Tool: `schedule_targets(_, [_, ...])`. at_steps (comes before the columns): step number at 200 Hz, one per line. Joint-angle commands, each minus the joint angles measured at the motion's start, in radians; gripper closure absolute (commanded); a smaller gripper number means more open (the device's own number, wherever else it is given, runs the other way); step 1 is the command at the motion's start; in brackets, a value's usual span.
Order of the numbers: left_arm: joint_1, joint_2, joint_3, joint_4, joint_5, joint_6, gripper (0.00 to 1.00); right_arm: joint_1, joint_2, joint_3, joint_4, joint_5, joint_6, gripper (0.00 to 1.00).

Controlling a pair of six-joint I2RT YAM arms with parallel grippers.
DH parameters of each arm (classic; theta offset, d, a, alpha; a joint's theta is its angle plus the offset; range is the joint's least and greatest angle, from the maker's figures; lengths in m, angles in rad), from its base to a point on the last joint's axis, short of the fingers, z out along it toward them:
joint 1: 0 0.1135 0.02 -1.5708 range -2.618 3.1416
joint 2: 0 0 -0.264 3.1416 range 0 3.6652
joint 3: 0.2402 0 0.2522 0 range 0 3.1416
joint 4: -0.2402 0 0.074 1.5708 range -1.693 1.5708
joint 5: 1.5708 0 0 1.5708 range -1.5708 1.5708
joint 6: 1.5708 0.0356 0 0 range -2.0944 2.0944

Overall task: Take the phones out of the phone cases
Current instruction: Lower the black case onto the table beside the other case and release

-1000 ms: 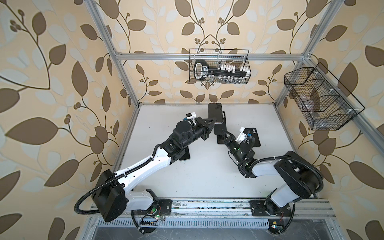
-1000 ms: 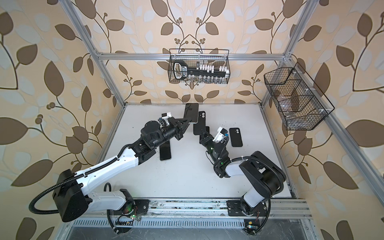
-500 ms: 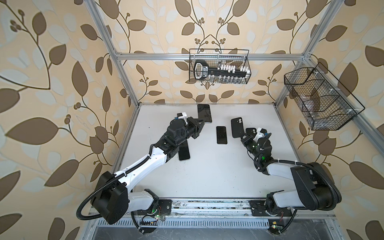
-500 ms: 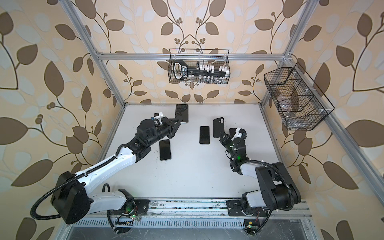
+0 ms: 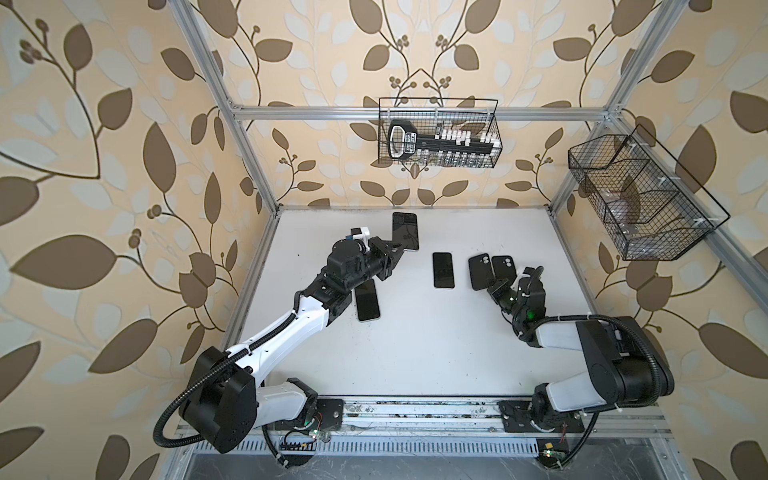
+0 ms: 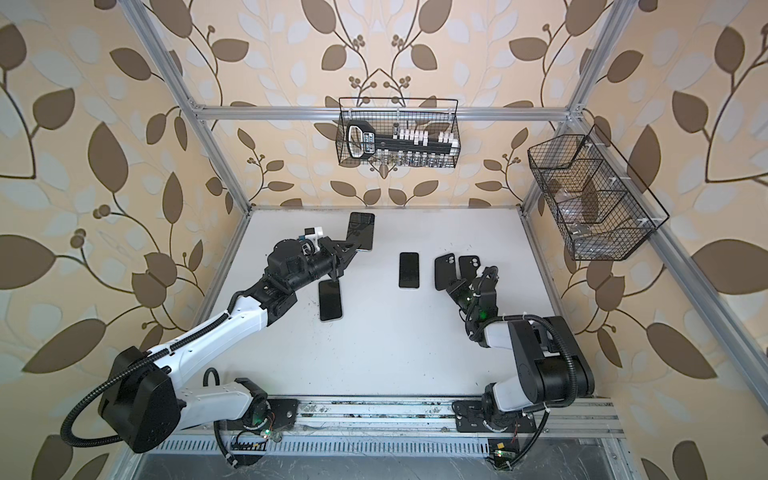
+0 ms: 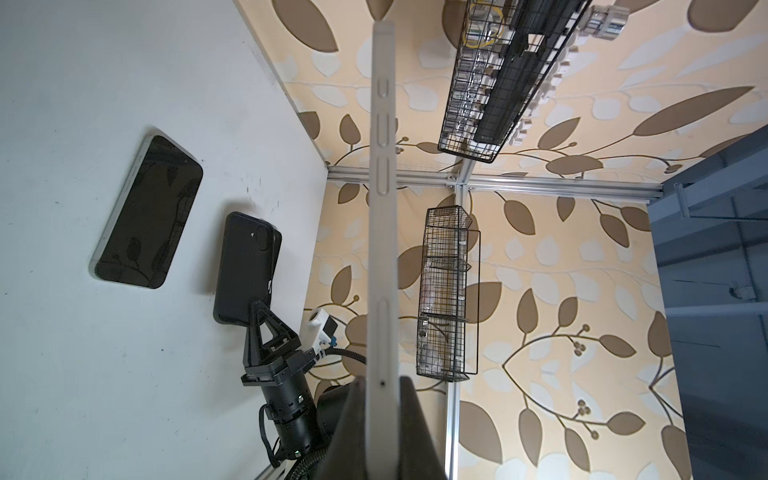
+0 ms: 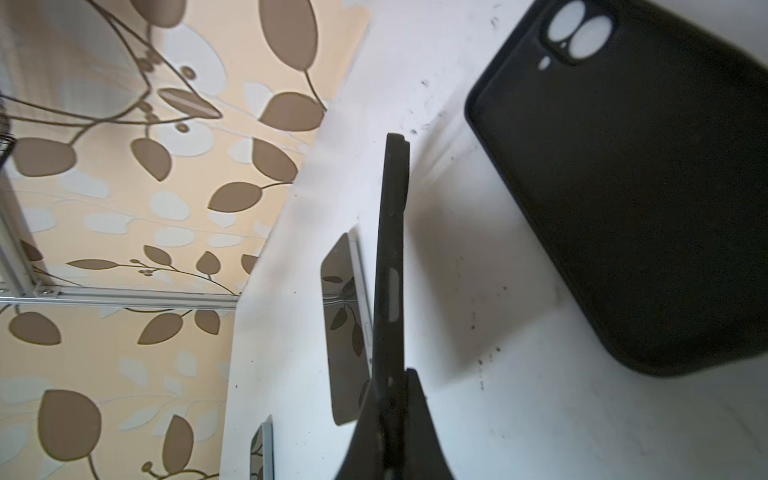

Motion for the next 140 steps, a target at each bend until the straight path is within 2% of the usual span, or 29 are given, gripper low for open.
schedule_targets(1, [0.012,-0.036,0.009,0.108,0.032,0.015,1.0,-0.011,0.027,-0.017,0.019,-0.002,-0.01,0.98])
schedule_targets(28, [0.017,-0.036,0.002,0.121,0.037,0.006,1.0,-0.031,0.043,-0.024,0.017,0.006,-0.007,0.96])
schedule_targets(53, [0.018,-0.037,0.0,0.118,0.034,0.008,1.0,-0.043,0.059,-0.026,0.012,0.006,-0.007,0.86])
schedule_targets(67, [0.018,-0.034,0.001,0.12,0.036,0.005,1.0,-0.048,0.069,-0.026,0.012,0.003,-0.007,0.85])
schedule_targets(140, [0.02,-0.033,-0.006,0.121,0.034,0.003,1.0,-0.061,0.035,-0.052,-0.024,0.04,-0.014,0.55])
